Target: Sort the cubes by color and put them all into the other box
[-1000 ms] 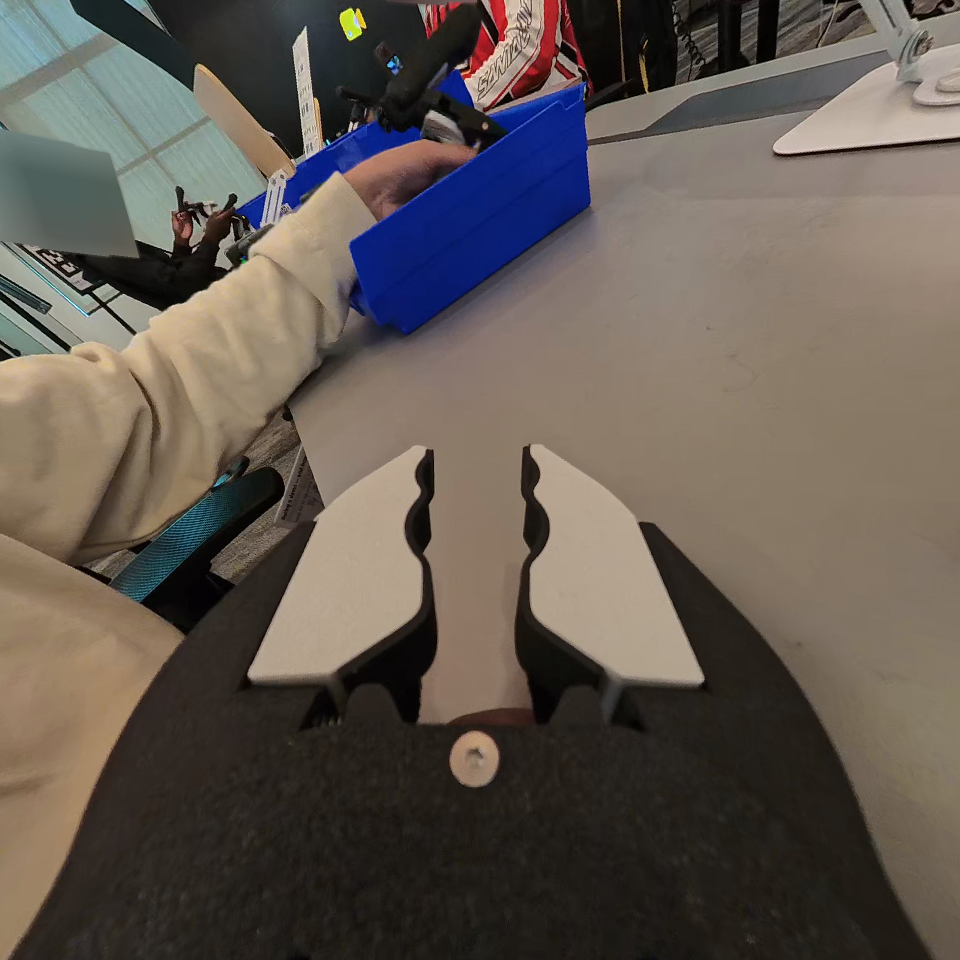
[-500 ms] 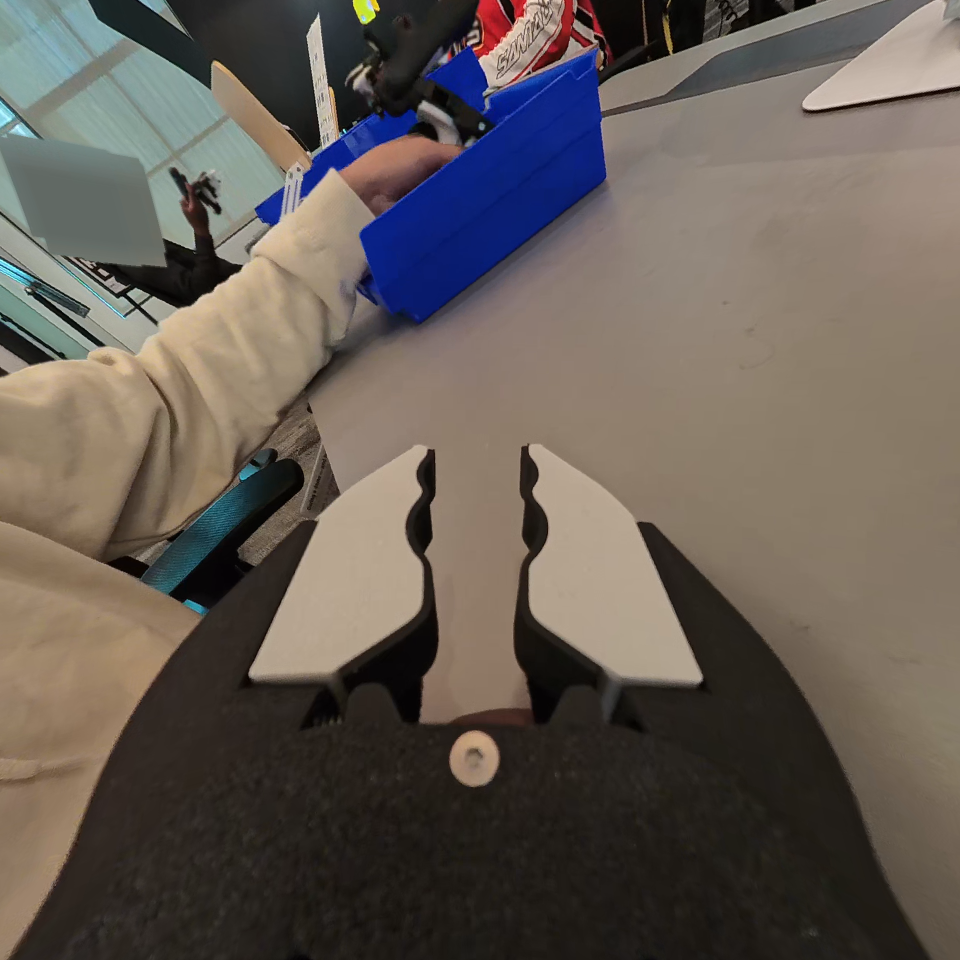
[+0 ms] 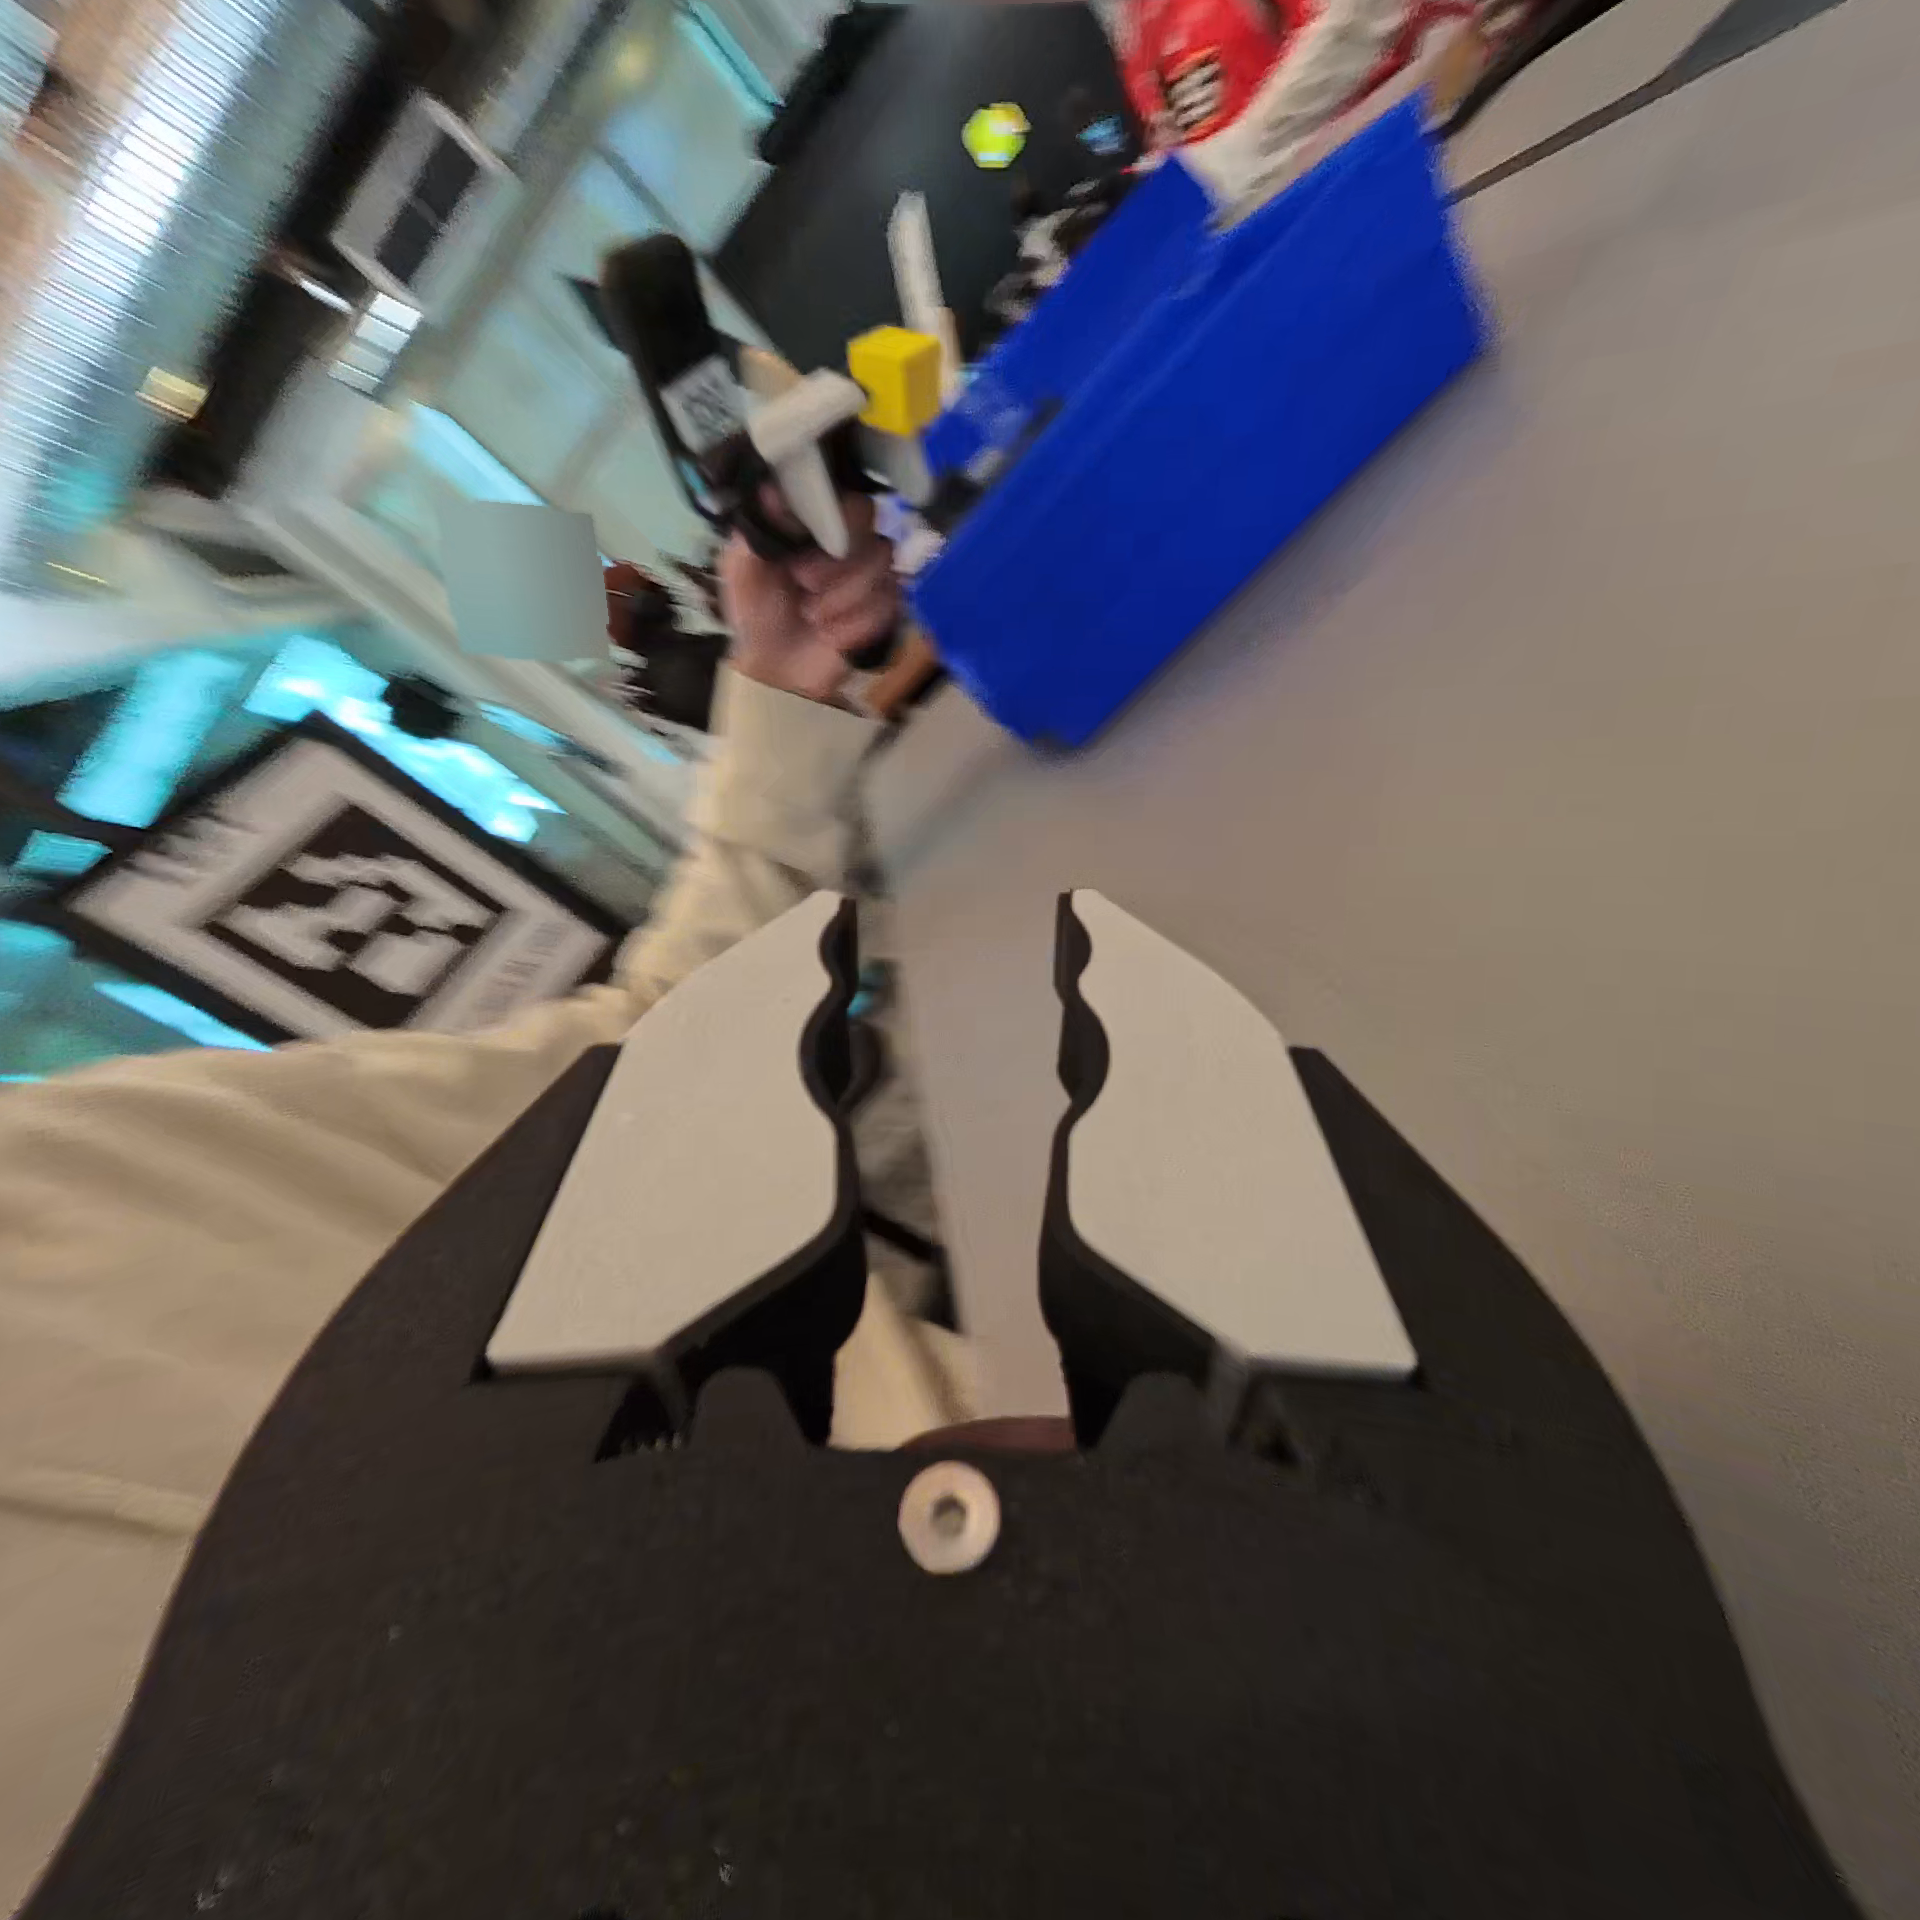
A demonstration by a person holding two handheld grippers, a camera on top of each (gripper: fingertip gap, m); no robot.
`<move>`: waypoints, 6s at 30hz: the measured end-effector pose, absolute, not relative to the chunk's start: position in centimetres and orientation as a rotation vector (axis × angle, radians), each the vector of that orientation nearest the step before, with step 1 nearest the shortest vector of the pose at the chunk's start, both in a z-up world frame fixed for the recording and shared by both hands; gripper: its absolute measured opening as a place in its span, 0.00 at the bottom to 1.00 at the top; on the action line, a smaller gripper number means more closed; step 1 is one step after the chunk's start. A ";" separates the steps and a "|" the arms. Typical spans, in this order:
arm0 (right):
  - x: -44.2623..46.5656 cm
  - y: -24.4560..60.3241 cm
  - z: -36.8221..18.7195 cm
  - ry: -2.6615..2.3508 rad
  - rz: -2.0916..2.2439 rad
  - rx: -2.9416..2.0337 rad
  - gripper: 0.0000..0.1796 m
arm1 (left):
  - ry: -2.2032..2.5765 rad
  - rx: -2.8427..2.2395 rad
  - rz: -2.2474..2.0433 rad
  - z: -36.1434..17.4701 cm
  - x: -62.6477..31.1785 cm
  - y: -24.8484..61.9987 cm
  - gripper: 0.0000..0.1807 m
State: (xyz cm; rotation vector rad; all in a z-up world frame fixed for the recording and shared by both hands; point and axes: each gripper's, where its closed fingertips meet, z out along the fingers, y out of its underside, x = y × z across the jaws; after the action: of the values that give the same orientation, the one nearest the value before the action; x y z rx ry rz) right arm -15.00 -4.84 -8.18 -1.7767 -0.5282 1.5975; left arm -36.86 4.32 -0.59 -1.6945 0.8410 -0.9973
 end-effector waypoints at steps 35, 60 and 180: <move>9.0 0.2 -2.5 -0.298 0.527 -1.848 0.16 | 1.144 -1.592 -0.777 -10.4 -20.3 -10.5 0.26; 14.8 5.1 -8.0 -0.469 -0.011 -2.339 0.26 | 1.075 -1.677 -0.727 -11.0 -21.5 -8.9 0.26; 22.1 8.9 -12.5 -0.346 -0.072 -2.648 0.13 | 1.061 -1.564 -0.475 -11.5 -20.4 -7.9 0.14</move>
State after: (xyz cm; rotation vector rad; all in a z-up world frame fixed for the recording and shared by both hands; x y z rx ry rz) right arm 22.11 8.94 -12.52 -2.6480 -0.3462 -0.0719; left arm -20.45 -7.89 -11.54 -1.5637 1.0615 -0.4746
